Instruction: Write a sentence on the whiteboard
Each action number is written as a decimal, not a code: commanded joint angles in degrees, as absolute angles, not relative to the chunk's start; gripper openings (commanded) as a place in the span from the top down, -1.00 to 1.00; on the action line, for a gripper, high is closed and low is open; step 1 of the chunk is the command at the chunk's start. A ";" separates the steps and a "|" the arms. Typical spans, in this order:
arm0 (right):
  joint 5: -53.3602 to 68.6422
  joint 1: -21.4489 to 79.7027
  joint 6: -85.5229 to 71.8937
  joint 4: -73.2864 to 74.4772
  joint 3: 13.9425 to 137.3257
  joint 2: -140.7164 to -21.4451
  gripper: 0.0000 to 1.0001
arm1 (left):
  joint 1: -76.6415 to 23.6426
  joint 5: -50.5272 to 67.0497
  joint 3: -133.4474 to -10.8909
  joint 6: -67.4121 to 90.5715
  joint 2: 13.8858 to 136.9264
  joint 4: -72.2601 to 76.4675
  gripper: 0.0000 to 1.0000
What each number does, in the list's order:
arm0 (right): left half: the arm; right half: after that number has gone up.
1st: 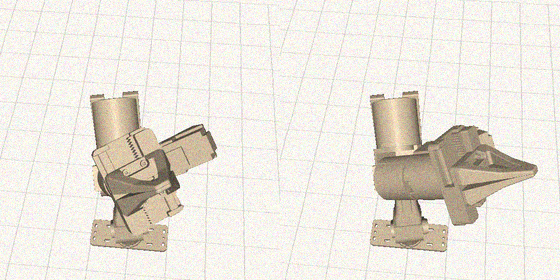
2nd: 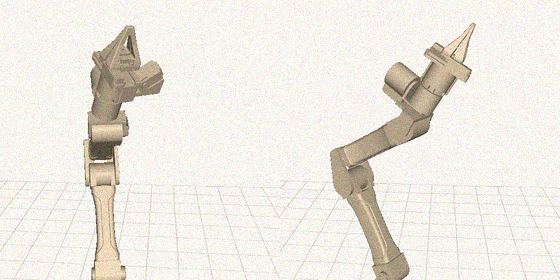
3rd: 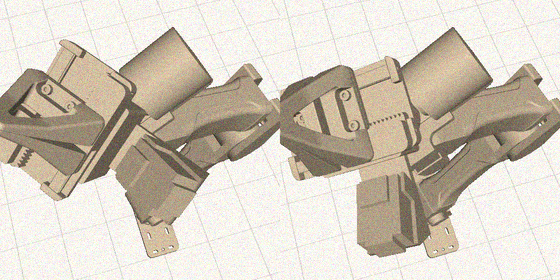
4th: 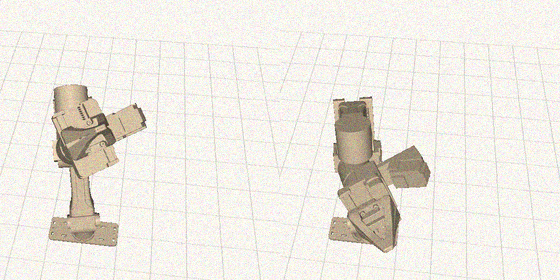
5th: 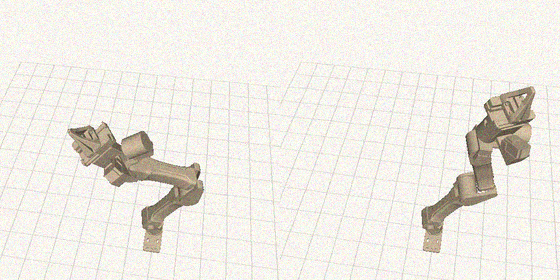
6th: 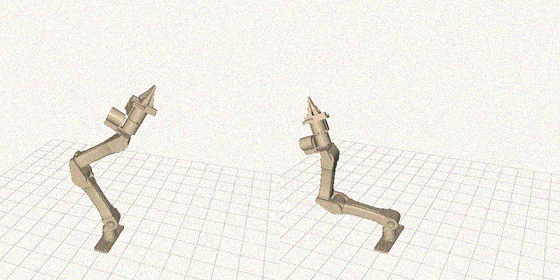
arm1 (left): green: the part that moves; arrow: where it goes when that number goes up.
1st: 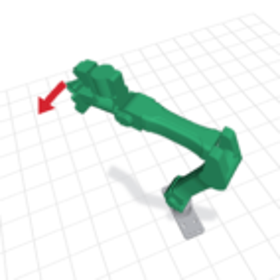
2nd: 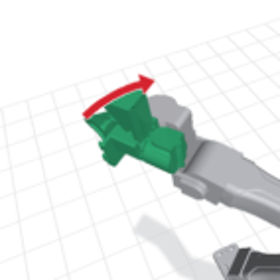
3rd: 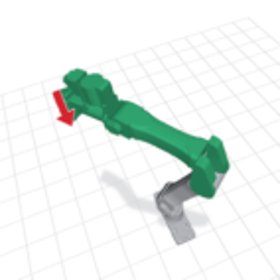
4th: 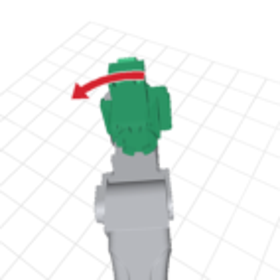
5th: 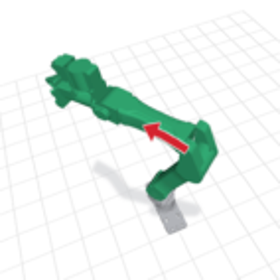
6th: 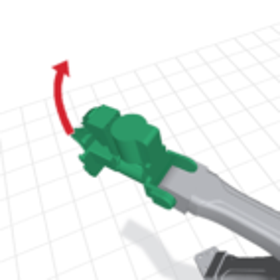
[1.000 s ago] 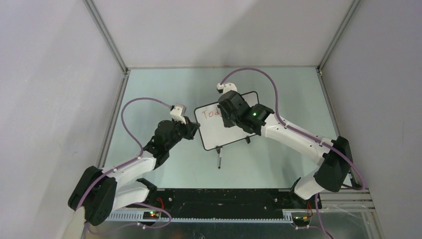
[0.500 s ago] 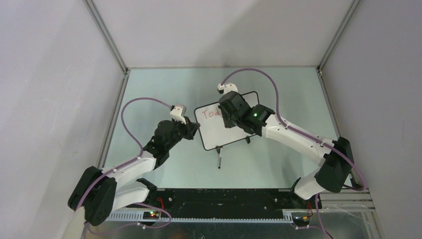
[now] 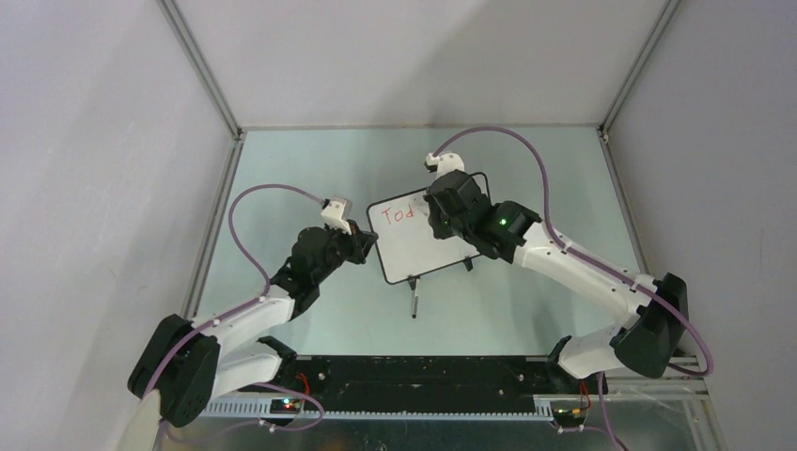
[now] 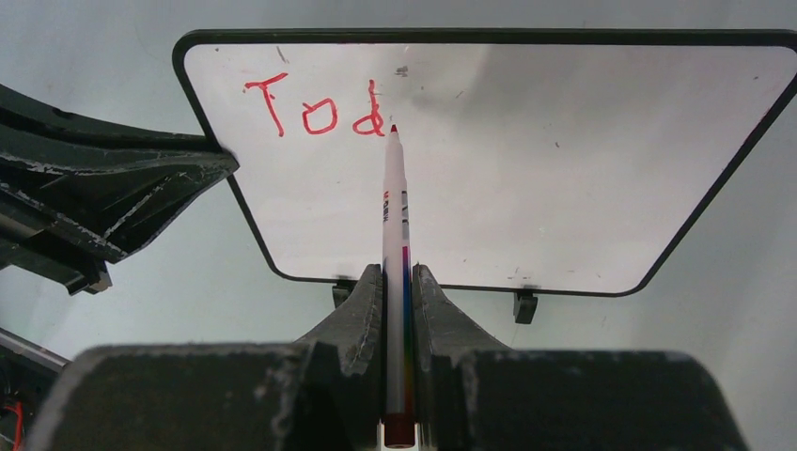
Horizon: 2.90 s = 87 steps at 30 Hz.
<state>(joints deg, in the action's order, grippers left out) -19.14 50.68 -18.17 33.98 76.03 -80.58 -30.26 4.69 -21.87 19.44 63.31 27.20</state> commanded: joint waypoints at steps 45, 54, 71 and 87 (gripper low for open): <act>-19.61 48.01 -18.20 32.60 78.49 -84.78 1.00 | -30.89 4.68 -23.20 17.14 62.46 28.21 1.00; -19.30 47.93 -18.16 32.29 78.84 -85.55 1.00 | -30.99 4.68 -23.12 17.04 62.36 28.19 1.00; -17.73 48.33 -17.54 31.44 79.11 -85.32 1.00 | -31.26 4.41 -23.20 16.75 62.18 28.04 1.00; -17.27 49.10 -17.14 32.53 79.08 -85.77 1.00 | -31.25 4.13 -23.20 16.63 62.10 27.83 1.00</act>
<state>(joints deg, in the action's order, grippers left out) -17.47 48.69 -17.87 33.71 76.64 -84.86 -30.44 4.62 -21.87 19.35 63.31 27.14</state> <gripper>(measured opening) 0.136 0.129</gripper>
